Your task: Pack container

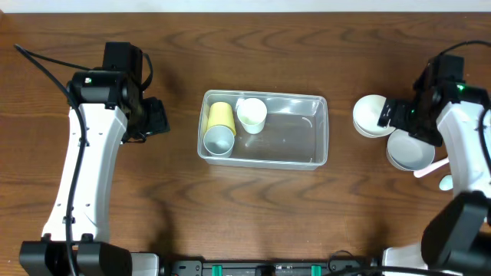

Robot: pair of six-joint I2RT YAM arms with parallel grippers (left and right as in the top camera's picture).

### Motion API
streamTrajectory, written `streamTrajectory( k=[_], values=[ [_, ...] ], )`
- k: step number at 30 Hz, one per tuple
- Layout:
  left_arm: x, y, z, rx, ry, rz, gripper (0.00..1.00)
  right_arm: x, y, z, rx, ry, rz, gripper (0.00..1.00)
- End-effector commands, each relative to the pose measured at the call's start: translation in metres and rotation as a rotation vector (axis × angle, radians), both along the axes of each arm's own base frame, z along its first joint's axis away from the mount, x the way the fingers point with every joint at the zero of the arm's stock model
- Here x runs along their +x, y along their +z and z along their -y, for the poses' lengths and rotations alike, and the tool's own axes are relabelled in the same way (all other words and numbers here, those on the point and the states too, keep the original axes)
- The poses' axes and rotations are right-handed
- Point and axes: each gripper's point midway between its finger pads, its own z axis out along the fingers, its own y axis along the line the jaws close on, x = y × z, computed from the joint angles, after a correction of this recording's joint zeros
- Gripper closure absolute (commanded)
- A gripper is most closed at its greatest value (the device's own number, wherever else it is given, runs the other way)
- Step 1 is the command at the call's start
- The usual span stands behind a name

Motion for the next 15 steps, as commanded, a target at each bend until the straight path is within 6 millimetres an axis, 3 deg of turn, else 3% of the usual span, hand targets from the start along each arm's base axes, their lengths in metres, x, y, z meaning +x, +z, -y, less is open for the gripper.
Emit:
streamTrajectory(
  k=[1, 8, 15],
  values=[
    [-0.001, -0.002, 0.002, -0.024, -0.004, -0.011, 0.29, -0.009, -0.022, 0.008, -0.050, 0.010, -0.099, 0.01],
    [-0.001, -0.002, 0.003, -0.024, -0.004, -0.009, 0.29, -0.018, -0.055, 0.015, -0.077, 0.070, -0.228, 0.01],
    [0.000, -0.002, 0.003, -0.024, -0.004, -0.003, 0.29, -0.019, -0.070, 0.015, -0.067, 0.083, -0.267, 0.05]
  ],
)
